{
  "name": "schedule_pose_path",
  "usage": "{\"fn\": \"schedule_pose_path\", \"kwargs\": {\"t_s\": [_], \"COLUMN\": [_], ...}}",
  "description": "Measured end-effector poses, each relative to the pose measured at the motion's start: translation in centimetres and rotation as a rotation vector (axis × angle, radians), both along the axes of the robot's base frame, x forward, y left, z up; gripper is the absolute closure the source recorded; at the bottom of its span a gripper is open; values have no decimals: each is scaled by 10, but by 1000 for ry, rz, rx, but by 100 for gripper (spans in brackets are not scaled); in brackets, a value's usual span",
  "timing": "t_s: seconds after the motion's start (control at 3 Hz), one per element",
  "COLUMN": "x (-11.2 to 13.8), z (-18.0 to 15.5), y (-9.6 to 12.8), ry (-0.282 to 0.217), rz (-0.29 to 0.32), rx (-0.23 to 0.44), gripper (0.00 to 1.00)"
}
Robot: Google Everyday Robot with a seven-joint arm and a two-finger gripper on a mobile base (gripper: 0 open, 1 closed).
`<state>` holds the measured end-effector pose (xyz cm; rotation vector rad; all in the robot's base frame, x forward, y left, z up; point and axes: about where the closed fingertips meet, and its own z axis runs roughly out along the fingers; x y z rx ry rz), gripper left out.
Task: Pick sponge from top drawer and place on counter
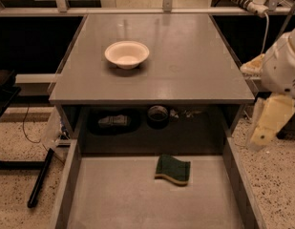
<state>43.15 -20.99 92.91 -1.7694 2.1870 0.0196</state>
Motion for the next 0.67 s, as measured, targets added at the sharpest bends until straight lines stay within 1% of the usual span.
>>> {"fn": "schedule_pose_path", "kwargs": {"t_s": [0.33, 0.67], "x": [-13, -27], "z": [-57, -125], "y": [6, 11], "ry": [-7, -15], "rz": [62, 73], "rx": [91, 155], "gripper": [0, 0]}}
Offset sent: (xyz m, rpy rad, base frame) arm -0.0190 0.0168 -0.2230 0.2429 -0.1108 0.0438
